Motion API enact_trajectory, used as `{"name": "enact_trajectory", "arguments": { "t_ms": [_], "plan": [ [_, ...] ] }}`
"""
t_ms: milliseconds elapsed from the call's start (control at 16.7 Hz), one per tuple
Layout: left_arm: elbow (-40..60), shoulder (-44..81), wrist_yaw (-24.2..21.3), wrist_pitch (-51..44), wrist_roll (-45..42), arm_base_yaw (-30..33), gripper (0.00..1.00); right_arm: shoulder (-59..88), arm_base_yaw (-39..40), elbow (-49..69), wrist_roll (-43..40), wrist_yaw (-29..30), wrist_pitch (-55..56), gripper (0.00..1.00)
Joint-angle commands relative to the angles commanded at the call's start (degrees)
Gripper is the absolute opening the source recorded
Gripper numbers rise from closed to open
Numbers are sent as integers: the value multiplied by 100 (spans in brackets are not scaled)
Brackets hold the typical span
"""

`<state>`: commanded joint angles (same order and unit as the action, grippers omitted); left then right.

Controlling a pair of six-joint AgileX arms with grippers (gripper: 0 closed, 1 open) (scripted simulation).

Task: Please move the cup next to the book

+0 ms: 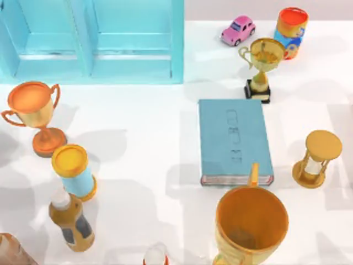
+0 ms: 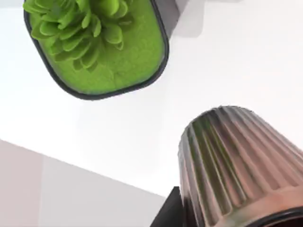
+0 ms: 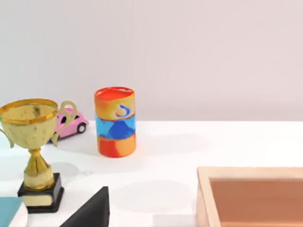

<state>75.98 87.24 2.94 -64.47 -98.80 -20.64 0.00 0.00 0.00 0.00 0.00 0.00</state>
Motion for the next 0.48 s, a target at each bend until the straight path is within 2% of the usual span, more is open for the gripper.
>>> {"name": "enact_trajectory", "arguments": {
  "t_ms": [480],
  "plan": [
    [2852, 1895, -381, -1034, 5835, 2693, 0, 0, 0, 0, 0, 0, 0, 100]
  ]
}}
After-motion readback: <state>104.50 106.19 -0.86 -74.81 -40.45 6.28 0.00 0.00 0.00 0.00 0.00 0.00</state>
